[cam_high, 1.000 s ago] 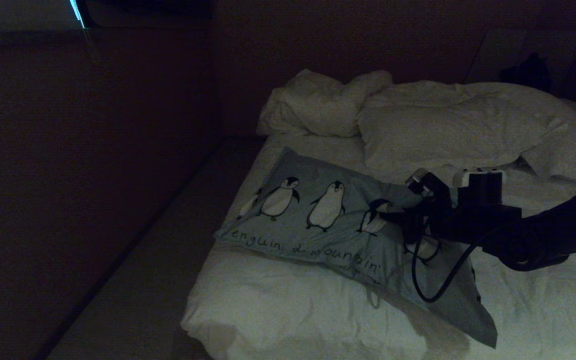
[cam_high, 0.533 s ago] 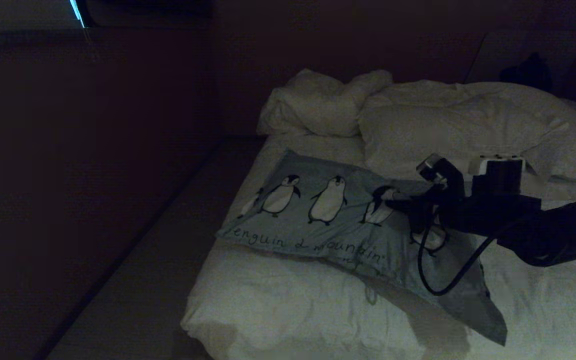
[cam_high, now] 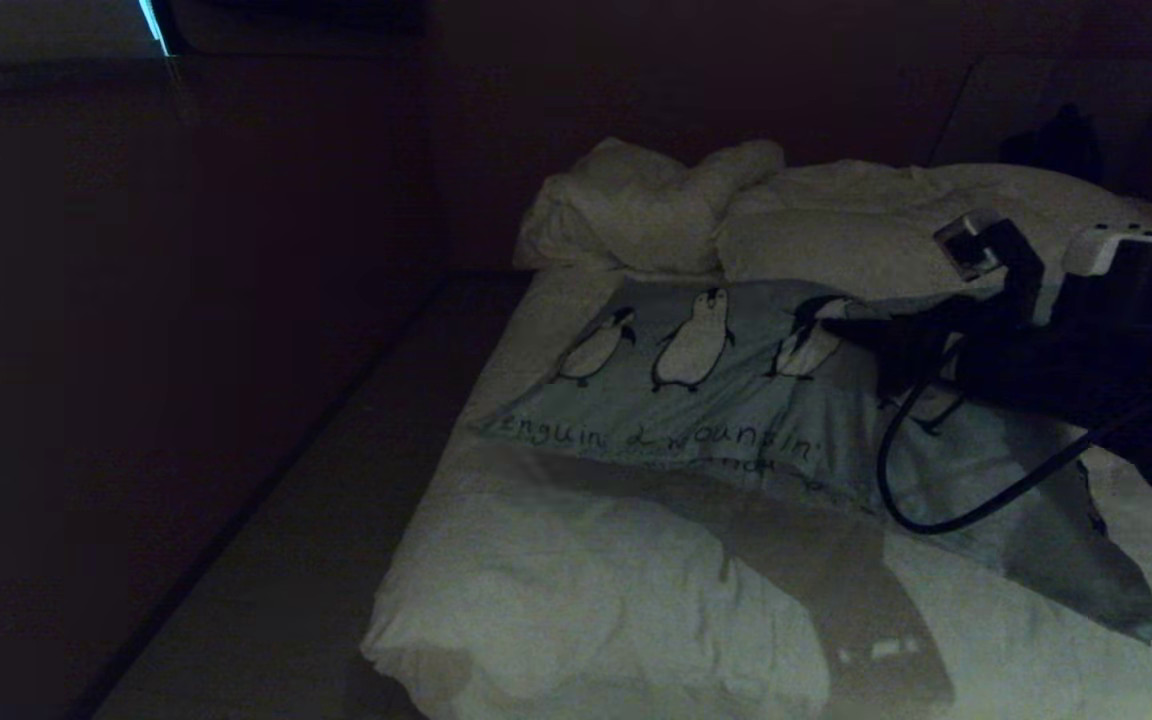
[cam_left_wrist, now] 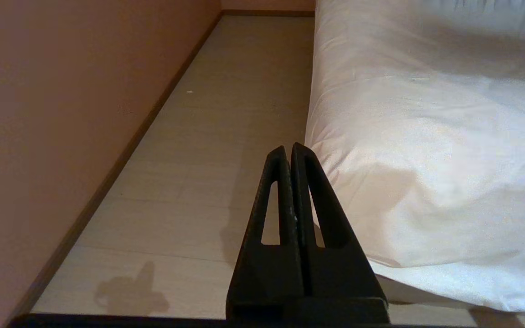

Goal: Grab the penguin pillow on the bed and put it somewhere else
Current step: Pick up the pillow, then move to the head of the bed

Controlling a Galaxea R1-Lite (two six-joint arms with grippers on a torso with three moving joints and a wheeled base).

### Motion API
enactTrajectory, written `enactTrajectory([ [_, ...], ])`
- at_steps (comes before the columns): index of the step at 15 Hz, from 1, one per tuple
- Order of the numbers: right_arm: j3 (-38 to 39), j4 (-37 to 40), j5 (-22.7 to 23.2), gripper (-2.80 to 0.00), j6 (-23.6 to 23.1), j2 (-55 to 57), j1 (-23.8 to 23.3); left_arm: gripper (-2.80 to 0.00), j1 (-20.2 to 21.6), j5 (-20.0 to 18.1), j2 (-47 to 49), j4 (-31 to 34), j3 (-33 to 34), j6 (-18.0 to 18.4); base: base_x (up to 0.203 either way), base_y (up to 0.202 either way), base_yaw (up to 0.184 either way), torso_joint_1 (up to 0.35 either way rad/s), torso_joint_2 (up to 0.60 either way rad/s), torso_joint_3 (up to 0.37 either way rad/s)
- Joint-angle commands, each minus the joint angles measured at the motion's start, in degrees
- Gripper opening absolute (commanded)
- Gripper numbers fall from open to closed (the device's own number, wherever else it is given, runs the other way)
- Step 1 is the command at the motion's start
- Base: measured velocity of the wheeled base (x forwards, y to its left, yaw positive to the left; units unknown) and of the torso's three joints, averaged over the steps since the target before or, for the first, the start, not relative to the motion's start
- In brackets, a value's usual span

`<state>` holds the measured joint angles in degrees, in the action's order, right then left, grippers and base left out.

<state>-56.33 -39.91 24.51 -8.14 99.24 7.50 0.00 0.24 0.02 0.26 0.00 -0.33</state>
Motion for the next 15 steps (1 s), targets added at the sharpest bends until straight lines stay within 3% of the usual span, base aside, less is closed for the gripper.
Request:
enactTrajectory([
  [1, -0.2, -0.3, -3.1, -2.80, 1.3, -3.3, -0.3, -2.80, 0.0, 0.0, 0.0, 0.0, 0.1, 0.0, 0.000, 0.000, 0.000, 0.000, 0.00, 0.000],
  [7, -2.7, -8.2, -19.3, -2.80, 1.3, -4.9, -1.1, -2.80, 0.0, 0.0, 0.0, 0.0, 0.1, 0.0, 0.000, 0.000, 0.000, 0.000, 0.00, 0.000],
  [15, -11.3, -8.5, -39.9, -2.80, 1.0, -3.6, -1.9, -2.80, 0.0, 0.0, 0.0, 0.0, 0.1, 0.0, 0.000, 0.000, 0.000, 0.000, 0.00, 0.000],
])
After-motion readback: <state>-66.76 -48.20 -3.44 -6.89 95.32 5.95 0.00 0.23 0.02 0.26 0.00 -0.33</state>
